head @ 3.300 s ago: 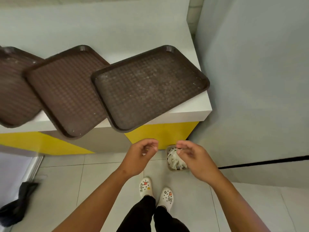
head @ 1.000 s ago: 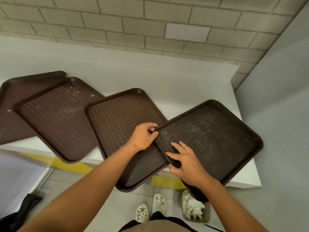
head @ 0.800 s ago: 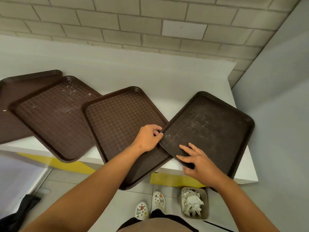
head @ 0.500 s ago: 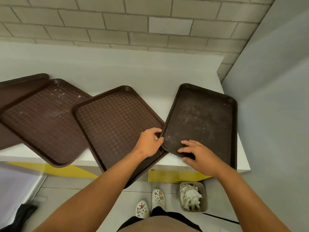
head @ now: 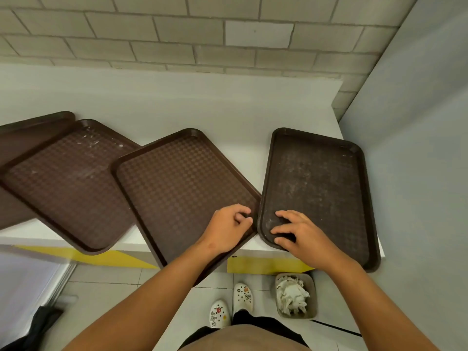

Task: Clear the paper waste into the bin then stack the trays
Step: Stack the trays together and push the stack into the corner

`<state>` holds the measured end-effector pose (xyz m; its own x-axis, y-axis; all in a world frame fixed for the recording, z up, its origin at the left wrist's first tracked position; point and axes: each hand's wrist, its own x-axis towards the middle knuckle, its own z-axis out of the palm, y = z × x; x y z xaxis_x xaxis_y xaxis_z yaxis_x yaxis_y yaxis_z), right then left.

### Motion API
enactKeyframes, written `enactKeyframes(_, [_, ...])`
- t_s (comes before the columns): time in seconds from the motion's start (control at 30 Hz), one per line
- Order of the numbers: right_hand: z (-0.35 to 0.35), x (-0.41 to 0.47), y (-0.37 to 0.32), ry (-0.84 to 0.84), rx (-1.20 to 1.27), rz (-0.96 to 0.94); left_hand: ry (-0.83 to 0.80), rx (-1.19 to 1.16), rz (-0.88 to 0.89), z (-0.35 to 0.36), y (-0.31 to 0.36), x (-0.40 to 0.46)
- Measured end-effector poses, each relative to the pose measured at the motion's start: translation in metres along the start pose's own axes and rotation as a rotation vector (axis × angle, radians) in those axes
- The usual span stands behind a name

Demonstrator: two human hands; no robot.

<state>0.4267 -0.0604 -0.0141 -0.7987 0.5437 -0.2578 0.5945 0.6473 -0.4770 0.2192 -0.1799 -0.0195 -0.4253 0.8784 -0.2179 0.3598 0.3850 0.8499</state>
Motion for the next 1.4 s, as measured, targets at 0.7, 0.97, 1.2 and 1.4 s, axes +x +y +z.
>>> enactKeyframes(0.7, [0.014, -0.002, -0.003, 0.099, 0.1, -0.064, -0.251, 0.561, 0.392, -0.029, -0.044, -0.013])
enactKeyframes(0.97, [0.021, -0.023, 0.009, 0.079, 0.08, -0.021, -0.228, 0.481, 0.399, -0.048, -0.066, -0.027])
enactKeyframes(1.2, [0.002, -0.015, -0.005, 0.047, -0.105, -0.026, -0.295, 0.53, 0.424, -0.06, -0.063, -0.032])
enactKeyframes(1.4, [-0.019, 0.03, -0.035, 0.246, 0.009, -0.026, 0.187, 0.423, 0.254, -0.105, -0.067, -0.031])
